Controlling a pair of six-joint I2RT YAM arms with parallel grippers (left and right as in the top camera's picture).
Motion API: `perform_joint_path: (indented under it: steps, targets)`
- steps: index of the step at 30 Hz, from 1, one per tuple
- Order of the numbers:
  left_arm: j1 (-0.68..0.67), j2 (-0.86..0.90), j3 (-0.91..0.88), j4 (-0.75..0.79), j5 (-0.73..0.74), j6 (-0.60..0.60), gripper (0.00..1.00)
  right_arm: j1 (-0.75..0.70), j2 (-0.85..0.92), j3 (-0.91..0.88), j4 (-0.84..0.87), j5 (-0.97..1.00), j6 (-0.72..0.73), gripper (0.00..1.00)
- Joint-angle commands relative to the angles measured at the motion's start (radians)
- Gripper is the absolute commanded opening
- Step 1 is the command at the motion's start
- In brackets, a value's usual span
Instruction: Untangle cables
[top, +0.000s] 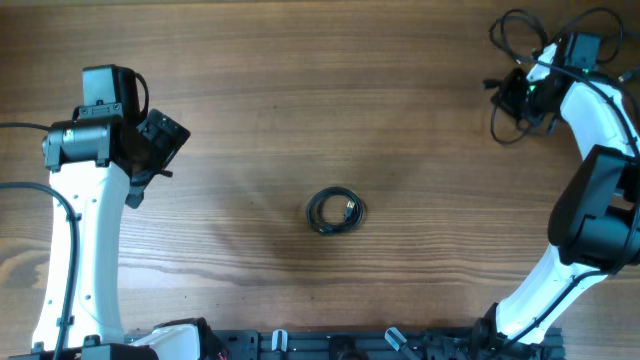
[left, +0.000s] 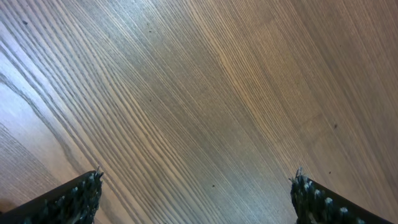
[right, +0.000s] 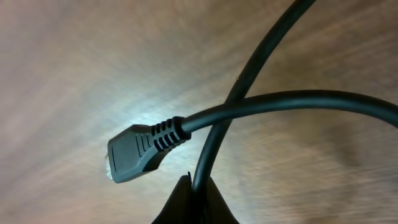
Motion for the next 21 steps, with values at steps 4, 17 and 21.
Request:
perform_joint_path:
  steps: [4, 17, 21]
  targets:
    - [0.006, 0.003, 0.001, 0.0, 0.001, 0.016, 1.0, 0.006, 0.011, 0.021, -0.071, 0.087, -0.036, 1.0]
    - [0.006, 0.003, 0.001, 0.0, 0.001, 0.016, 1.0, -0.383, 0.047, 0.331, -0.262, 0.609, -0.151, 1.0]
    - [0.006, 0.003, 0.001, 0.0, 0.001, 0.016, 1.0, -0.529, 0.126, 0.33, -0.128, 0.613, -0.152, 1.0]
